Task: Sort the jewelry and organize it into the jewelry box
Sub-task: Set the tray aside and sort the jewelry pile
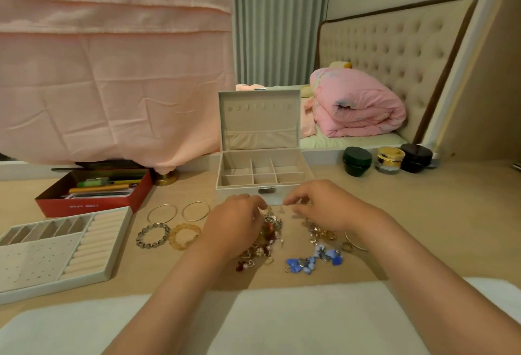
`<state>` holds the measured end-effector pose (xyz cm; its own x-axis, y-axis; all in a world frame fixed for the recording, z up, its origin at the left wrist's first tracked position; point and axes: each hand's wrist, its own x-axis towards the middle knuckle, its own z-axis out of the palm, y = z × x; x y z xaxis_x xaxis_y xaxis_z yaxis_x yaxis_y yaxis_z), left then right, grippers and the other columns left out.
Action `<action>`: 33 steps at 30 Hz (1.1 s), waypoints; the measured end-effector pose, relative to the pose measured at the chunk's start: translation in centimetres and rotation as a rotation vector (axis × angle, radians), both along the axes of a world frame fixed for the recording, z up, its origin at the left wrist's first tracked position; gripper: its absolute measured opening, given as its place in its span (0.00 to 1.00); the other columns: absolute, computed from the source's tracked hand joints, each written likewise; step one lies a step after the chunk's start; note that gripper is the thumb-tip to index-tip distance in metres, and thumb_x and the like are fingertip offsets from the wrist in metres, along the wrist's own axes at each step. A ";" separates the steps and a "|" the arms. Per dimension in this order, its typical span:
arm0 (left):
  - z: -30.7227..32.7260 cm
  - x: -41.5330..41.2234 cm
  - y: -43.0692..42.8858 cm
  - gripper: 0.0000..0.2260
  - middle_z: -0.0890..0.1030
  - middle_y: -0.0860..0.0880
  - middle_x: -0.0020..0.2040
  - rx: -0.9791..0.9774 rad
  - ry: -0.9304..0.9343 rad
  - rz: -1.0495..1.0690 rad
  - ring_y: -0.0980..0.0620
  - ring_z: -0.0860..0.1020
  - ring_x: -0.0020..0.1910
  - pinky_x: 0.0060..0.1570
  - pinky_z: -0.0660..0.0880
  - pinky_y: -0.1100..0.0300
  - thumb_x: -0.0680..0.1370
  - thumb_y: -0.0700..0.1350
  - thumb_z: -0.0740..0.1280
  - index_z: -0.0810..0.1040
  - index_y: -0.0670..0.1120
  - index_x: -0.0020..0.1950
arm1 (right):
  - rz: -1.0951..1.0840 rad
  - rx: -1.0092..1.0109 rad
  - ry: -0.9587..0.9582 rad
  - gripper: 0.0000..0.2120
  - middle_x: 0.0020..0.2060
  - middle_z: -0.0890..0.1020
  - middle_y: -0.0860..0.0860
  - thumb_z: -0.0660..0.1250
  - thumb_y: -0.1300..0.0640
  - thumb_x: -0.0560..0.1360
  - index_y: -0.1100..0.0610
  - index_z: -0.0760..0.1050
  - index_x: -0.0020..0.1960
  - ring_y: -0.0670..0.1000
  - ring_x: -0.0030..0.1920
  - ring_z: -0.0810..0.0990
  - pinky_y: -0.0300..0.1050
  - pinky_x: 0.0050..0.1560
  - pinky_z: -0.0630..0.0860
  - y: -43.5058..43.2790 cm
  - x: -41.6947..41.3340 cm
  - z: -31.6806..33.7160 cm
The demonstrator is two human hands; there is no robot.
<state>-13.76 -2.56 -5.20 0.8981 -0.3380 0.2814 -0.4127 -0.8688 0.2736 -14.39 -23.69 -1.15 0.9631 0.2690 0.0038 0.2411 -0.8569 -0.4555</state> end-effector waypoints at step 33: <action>3.4 -1.1 -0.1 0.04 0.83 0.52 0.38 -0.449 0.251 0.003 0.55 0.81 0.31 0.39 0.79 0.57 0.78 0.43 0.70 0.81 0.53 0.48 | -0.015 0.270 -0.029 0.03 0.36 0.81 0.44 0.72 0.57 0.77 0.50 0.83 0.47 0.38 0.33 0.77 0.35 0.37 0.71 1.9 -0.9 1.1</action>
